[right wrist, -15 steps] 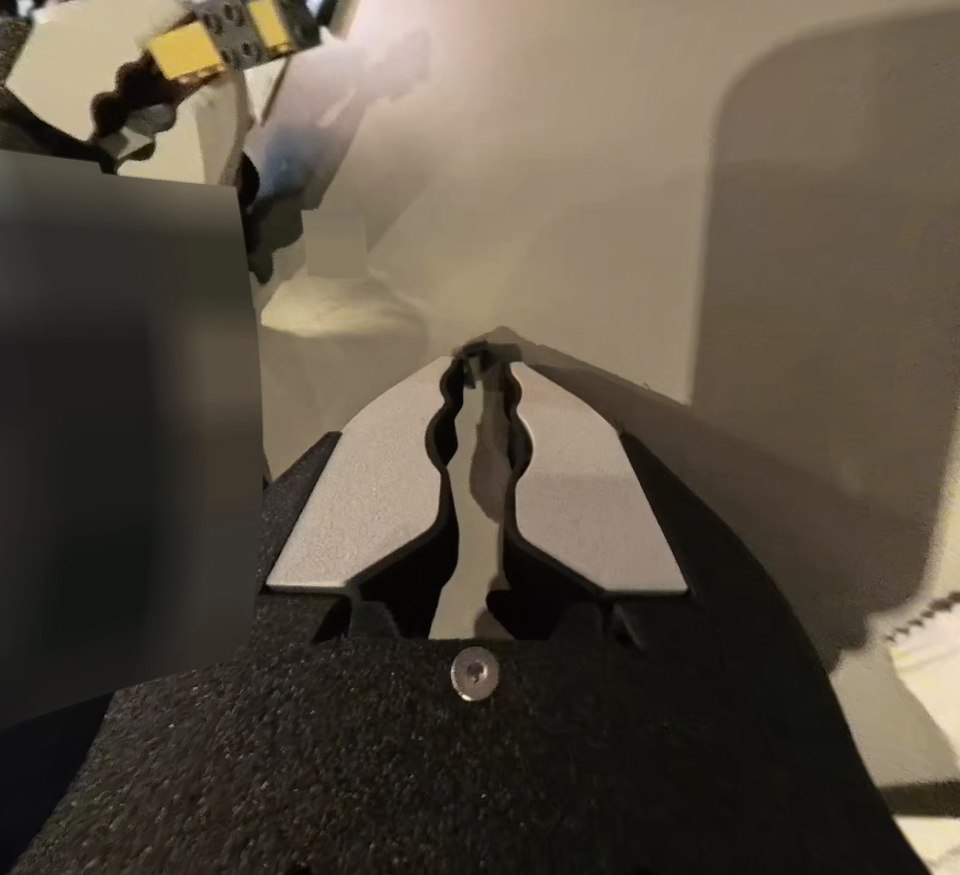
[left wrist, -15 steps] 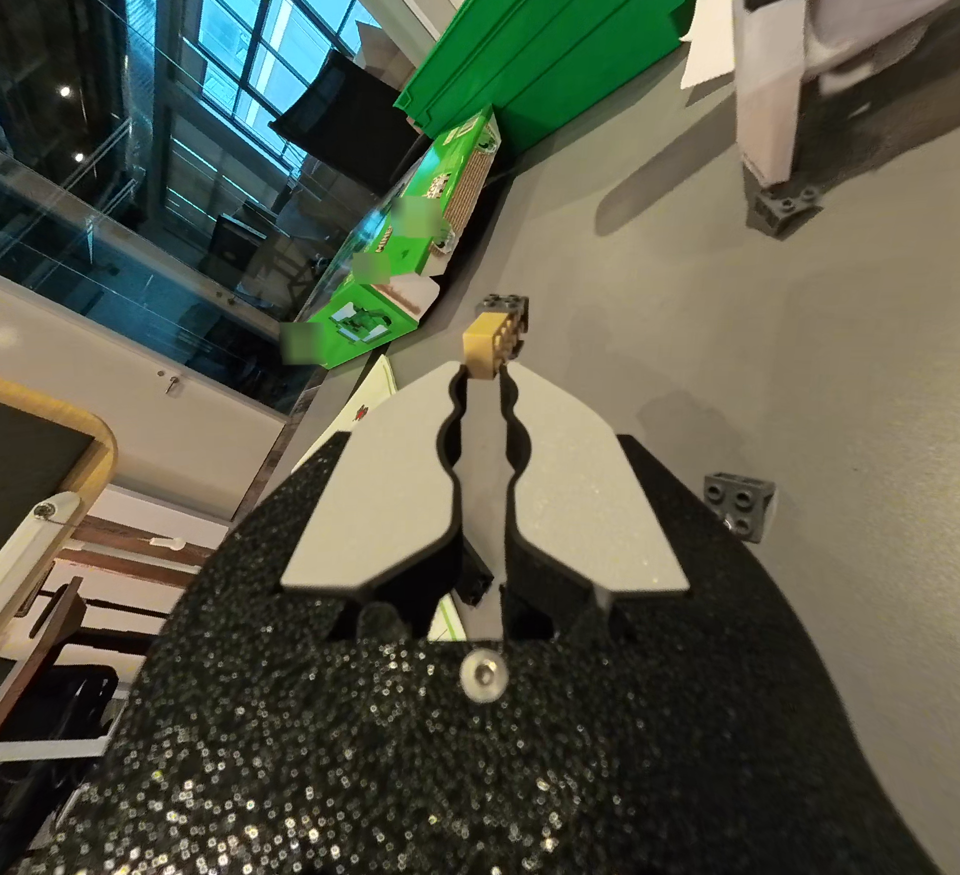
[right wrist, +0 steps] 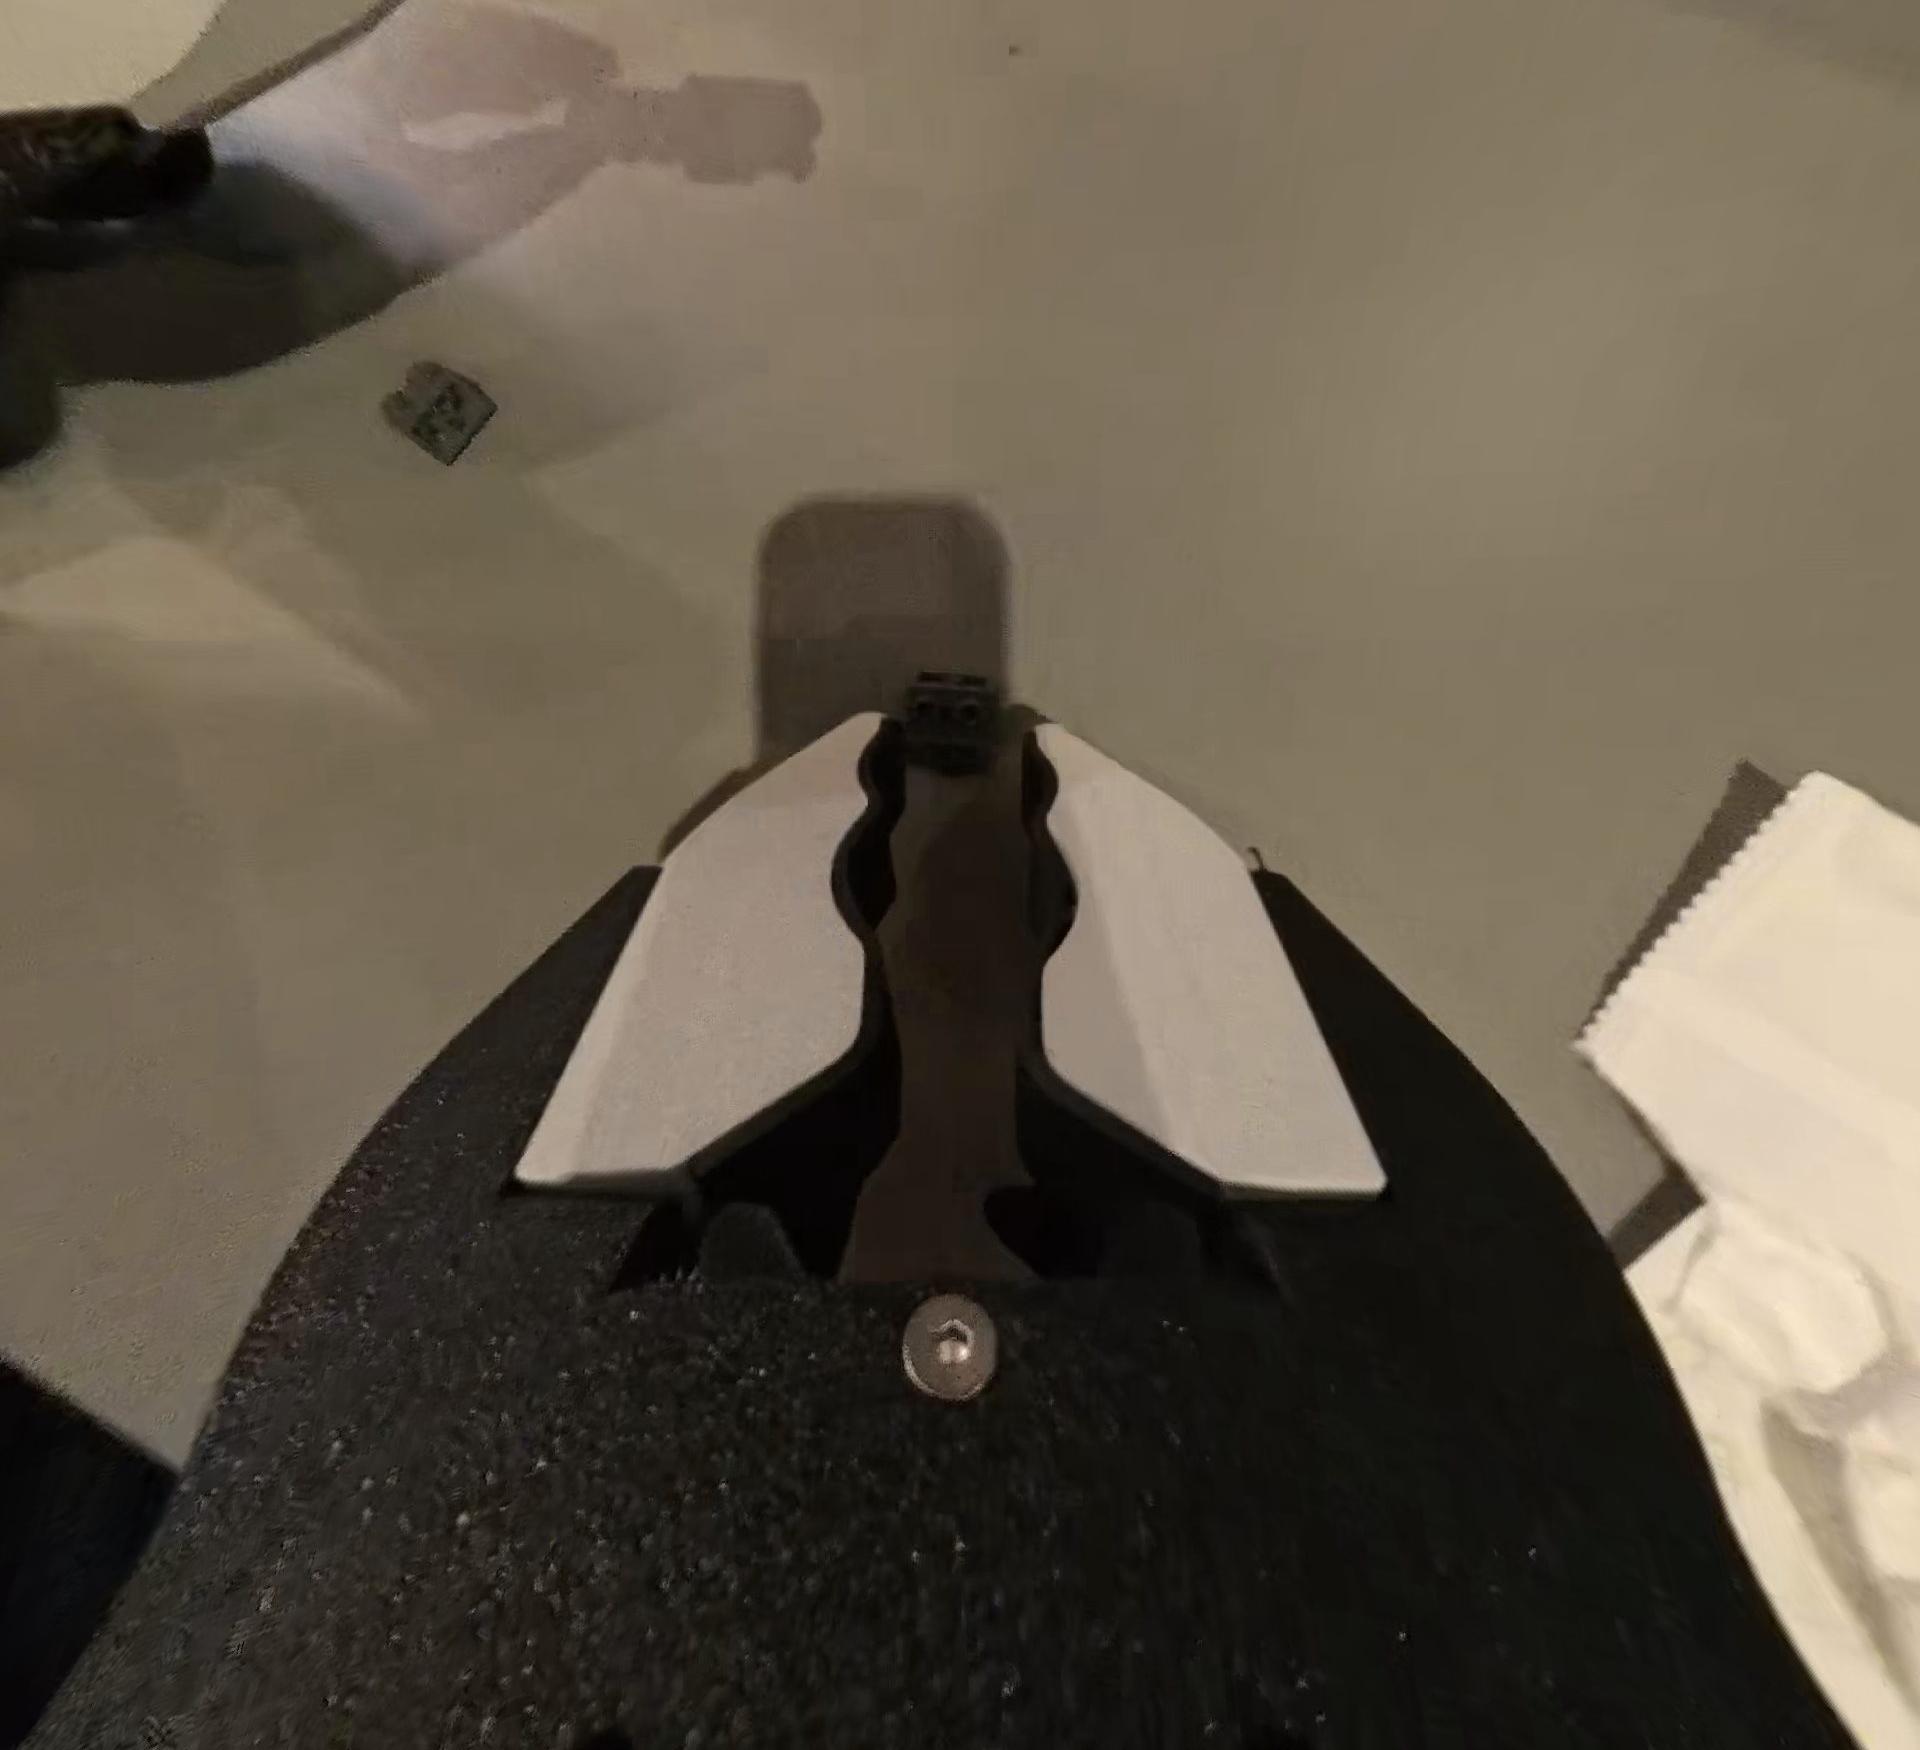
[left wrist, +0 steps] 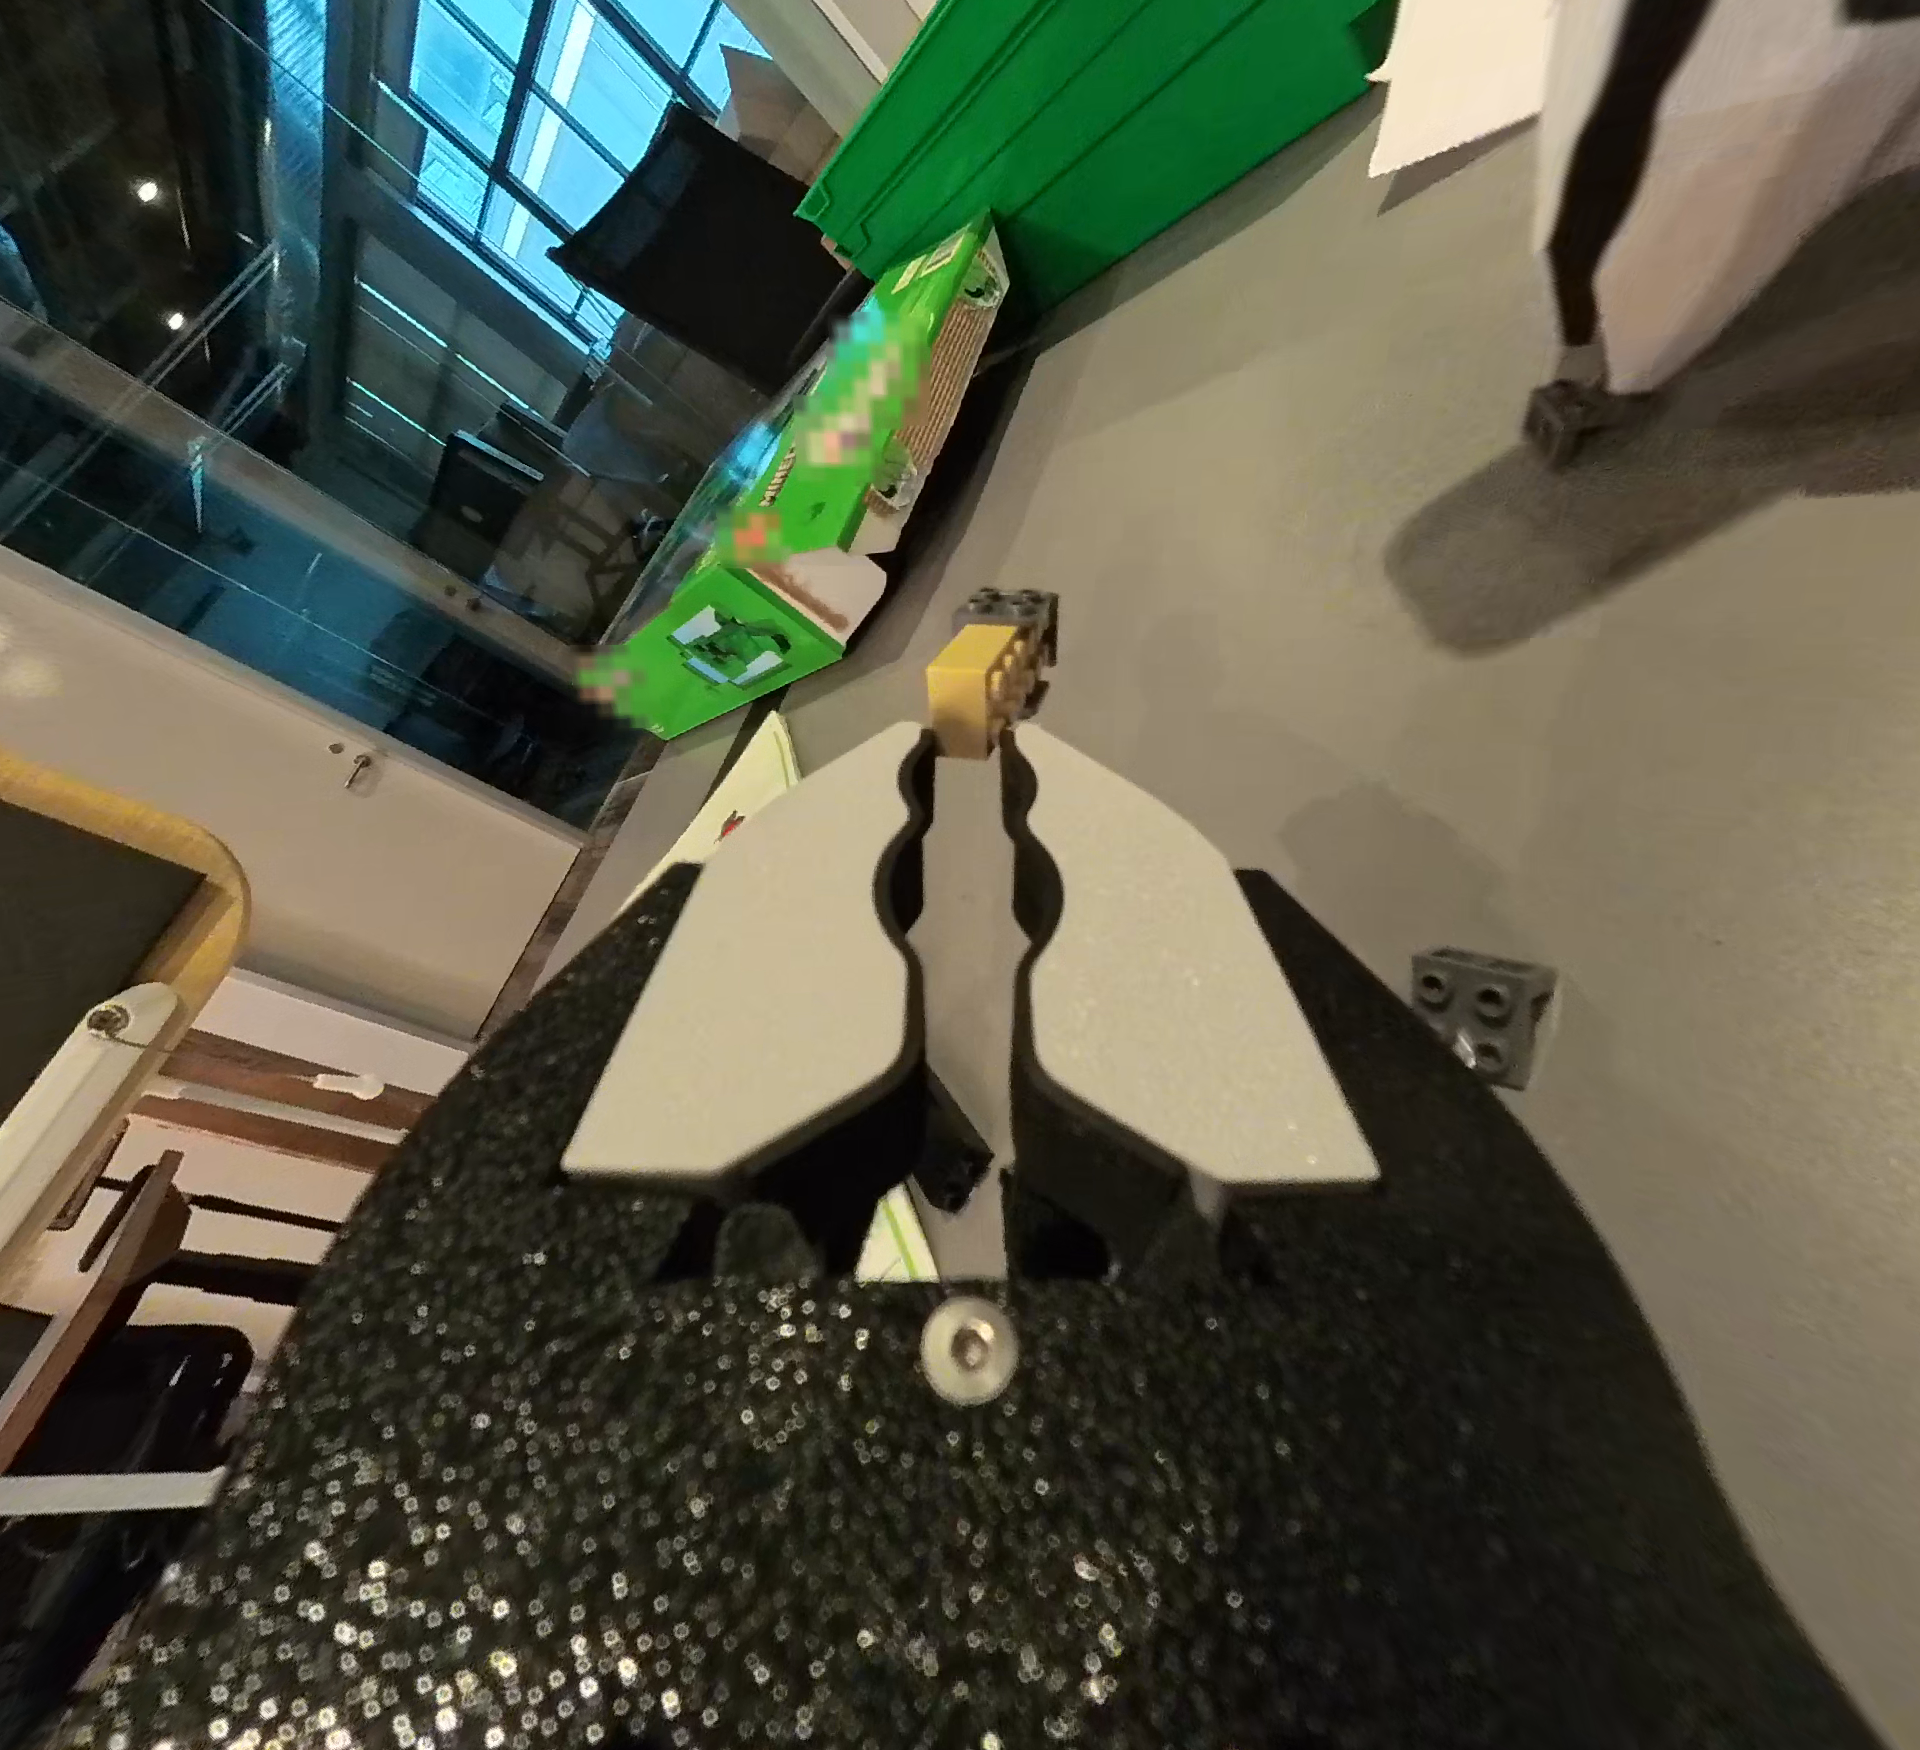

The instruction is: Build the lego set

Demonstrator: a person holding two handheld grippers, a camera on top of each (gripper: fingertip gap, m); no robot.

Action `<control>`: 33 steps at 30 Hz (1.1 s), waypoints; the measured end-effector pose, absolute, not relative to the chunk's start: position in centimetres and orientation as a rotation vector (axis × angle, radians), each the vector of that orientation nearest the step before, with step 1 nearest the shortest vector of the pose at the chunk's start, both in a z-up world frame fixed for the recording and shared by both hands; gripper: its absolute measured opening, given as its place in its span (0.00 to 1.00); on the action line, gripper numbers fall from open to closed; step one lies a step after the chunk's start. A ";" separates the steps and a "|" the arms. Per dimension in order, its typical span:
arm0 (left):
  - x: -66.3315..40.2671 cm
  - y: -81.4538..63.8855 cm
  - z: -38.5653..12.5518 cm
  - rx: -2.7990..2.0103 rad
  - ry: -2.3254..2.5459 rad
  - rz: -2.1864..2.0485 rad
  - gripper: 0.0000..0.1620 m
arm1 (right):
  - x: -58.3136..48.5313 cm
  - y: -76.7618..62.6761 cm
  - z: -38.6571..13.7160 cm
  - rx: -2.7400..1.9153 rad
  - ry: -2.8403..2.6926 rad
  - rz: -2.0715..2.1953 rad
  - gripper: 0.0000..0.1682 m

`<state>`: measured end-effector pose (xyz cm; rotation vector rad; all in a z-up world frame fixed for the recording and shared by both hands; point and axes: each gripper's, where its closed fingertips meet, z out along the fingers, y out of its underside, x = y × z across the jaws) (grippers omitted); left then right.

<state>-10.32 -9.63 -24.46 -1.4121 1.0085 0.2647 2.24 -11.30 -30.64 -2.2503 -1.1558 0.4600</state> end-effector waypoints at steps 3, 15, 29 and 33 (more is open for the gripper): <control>-10.3 -9.6 -24.4 -1.409 1.010 0.266 0.07 | 2.1 -11.7 -30.9 -2.176 -1.107 0.372 0.15; -10.1 -10.0 -23.4 -1.358 0.984 0.271 0.07 | 1.7 -10.7 -30.8 -2.110 -1.037 0.360 0.09; -8.8 -11.3 -22.2 -1.163 1.059 0.424 0.07 | -7.0 -12.2 -21.1 -1.735 -0.946 0.634 0.09; -8.4 -11.5 -22.3 -1.131 1.095 0.462 0.07 | -6.8 -12.2 -21.3 -1.785 -0.933 0.621 0.09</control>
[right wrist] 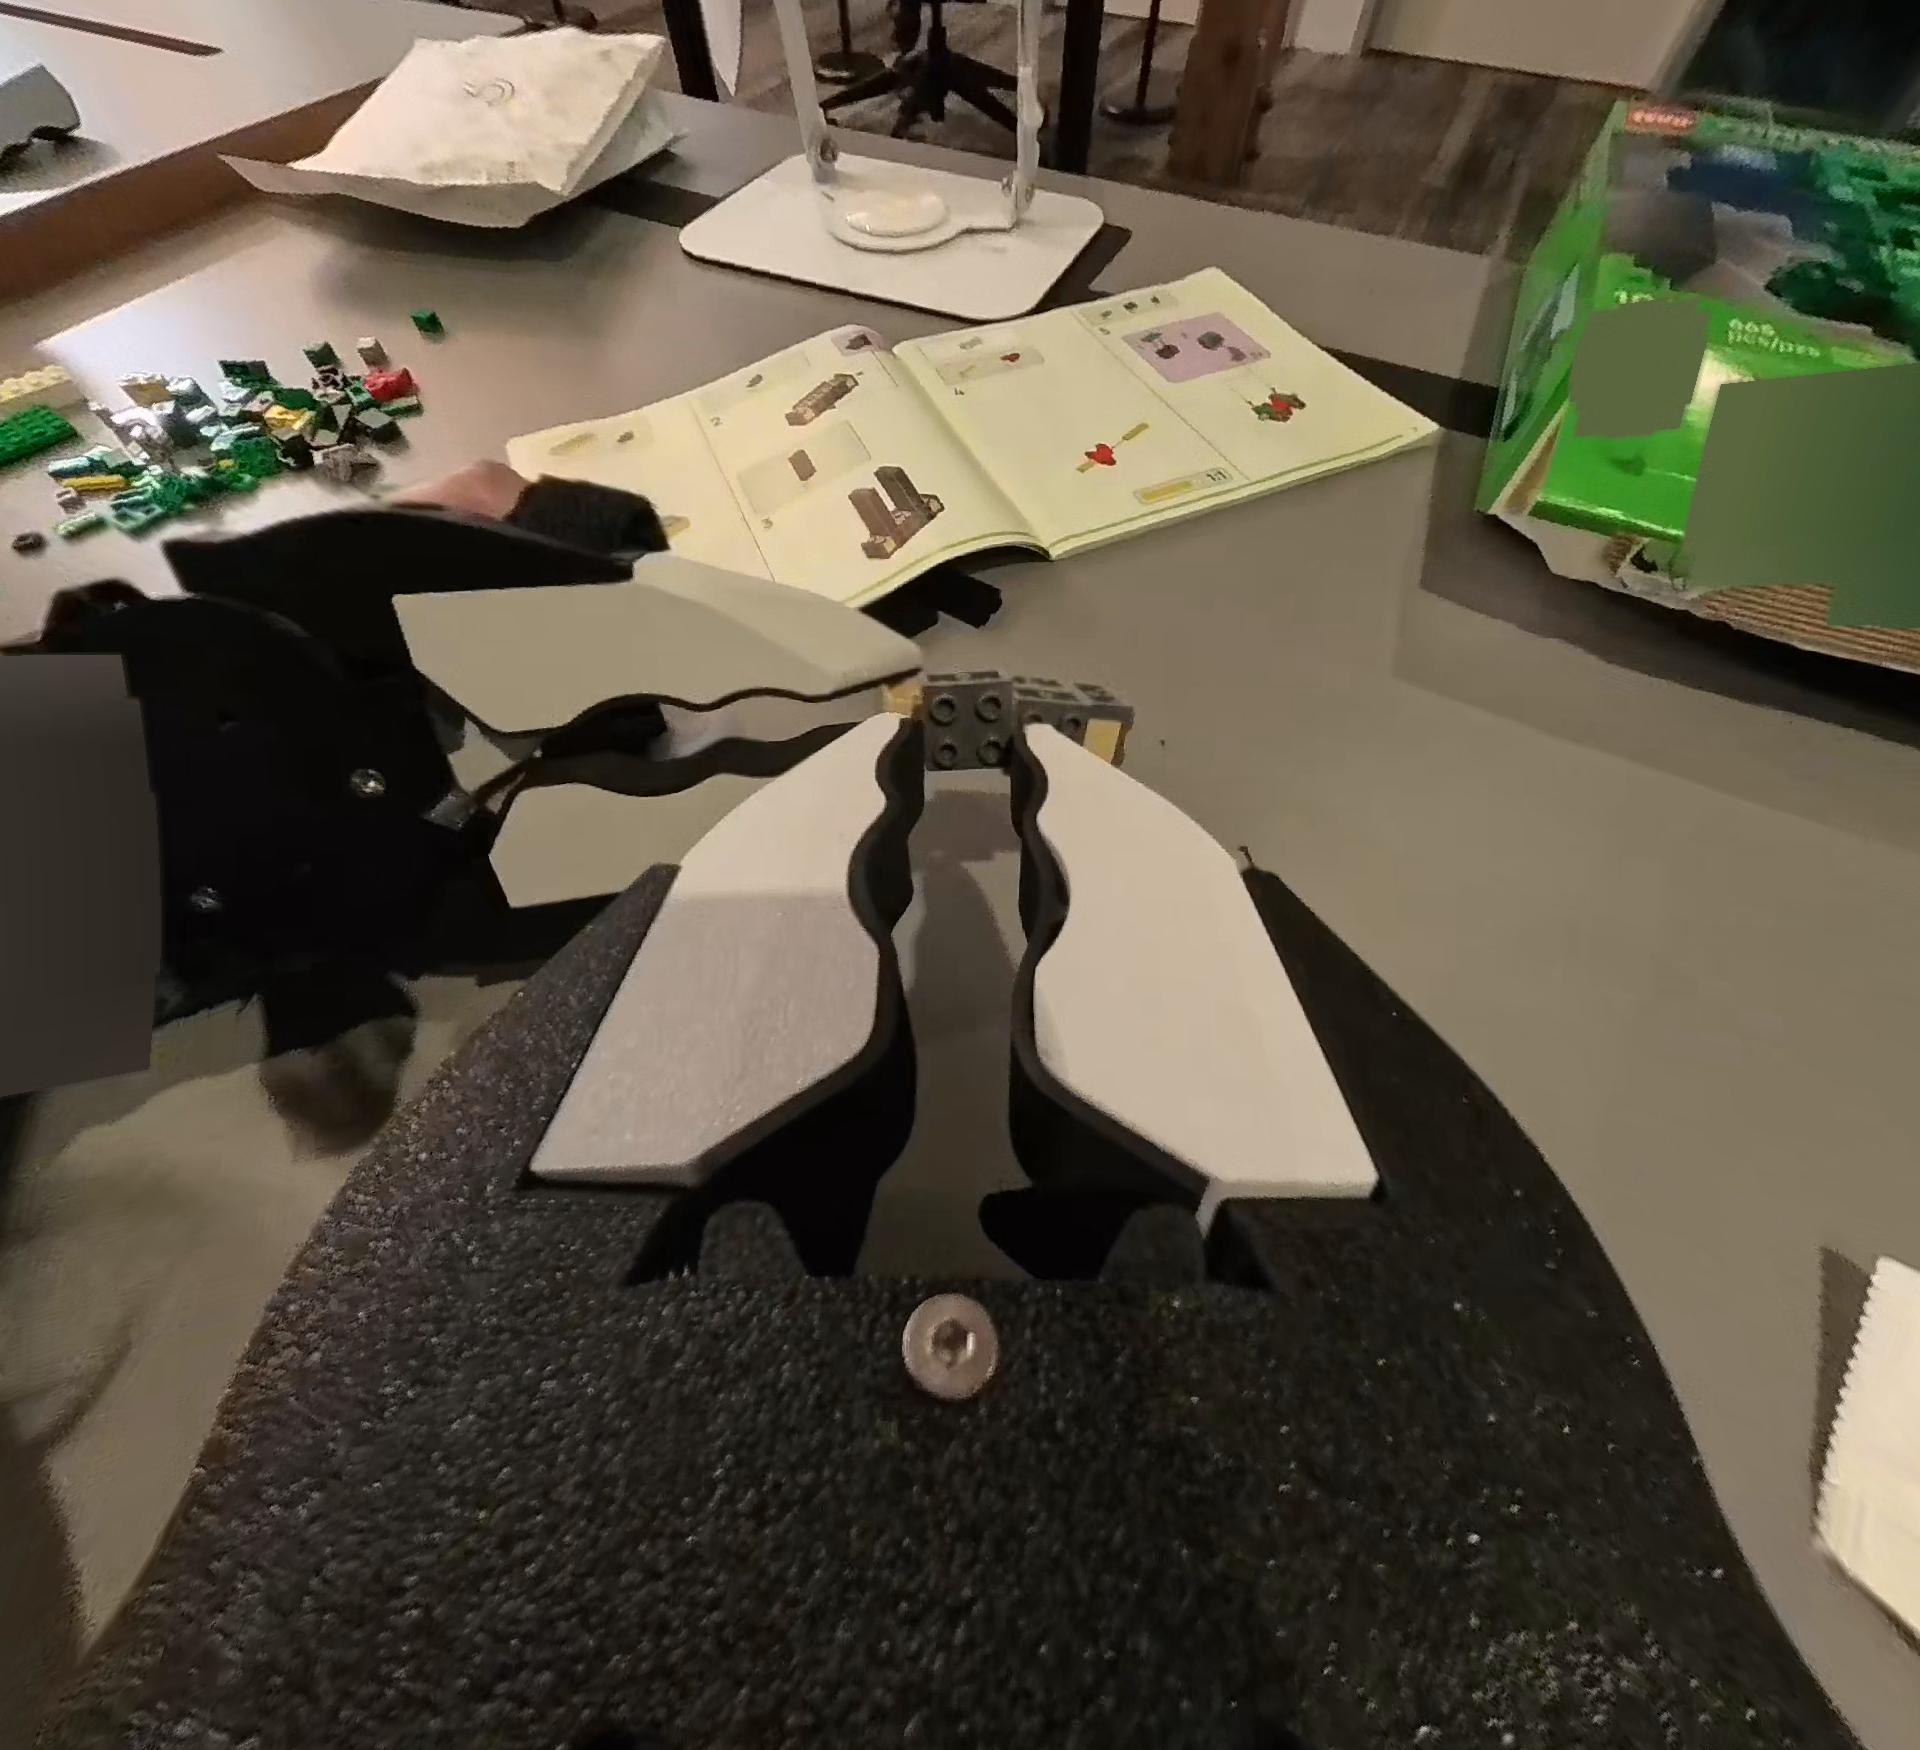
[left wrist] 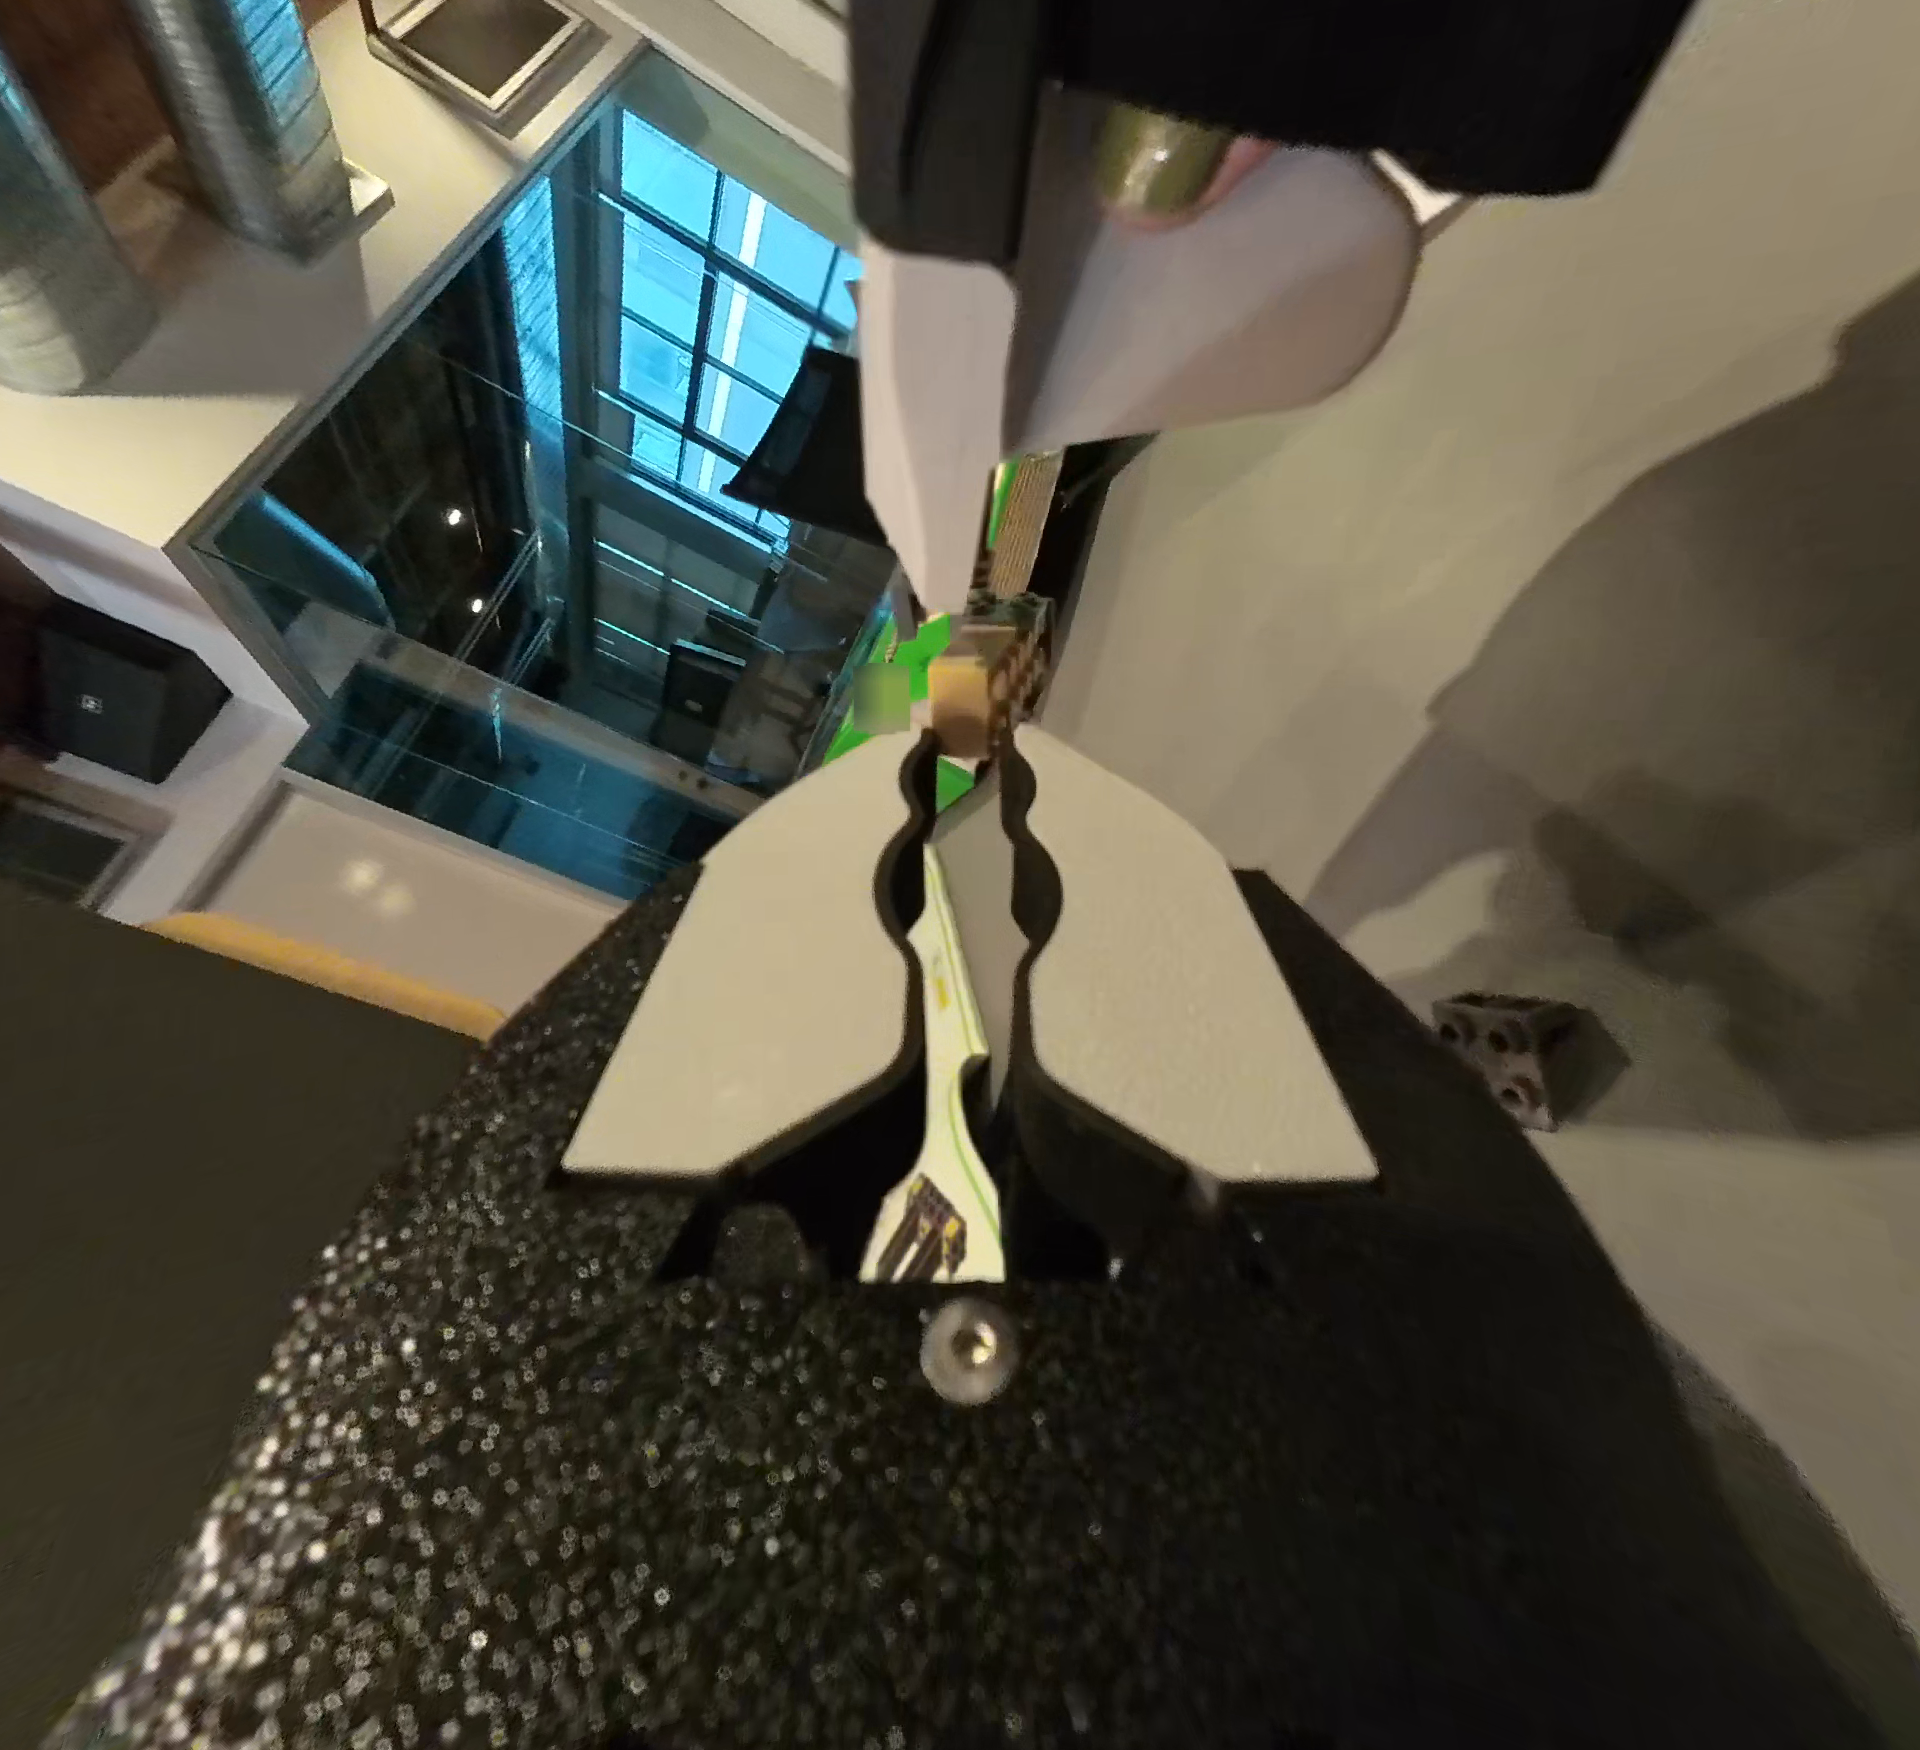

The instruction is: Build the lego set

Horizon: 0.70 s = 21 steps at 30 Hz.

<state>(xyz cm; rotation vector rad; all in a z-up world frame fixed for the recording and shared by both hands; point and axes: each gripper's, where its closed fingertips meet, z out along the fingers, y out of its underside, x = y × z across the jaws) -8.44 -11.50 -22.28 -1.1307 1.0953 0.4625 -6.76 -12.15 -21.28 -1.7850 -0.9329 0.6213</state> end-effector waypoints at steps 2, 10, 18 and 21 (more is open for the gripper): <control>-8.3 -11.6 -22.4 -1.120 1.112 0.483 0.07 | -6.6 -12.1 -21.5 -1.831 -0.922 0.617 0.09; -8.0 -11.7 -22.7 -1.106 1.145 0.513 0.07 | -6.4 -12.2 -22.3 -1.952 -0.919 0.571 0.09; -7.8 -11.7 -22.8 -1.108 1.156 0.511 0.07 | -6.4 -12.1 -22.7 -2.011 -0.896 0.554 0.09; -7.8 -11.7 -22.9 -1.110 1.157 0.511 0.07 | -6.3 -12.1 -22.8 -2.028 -0.897 0.546 0.09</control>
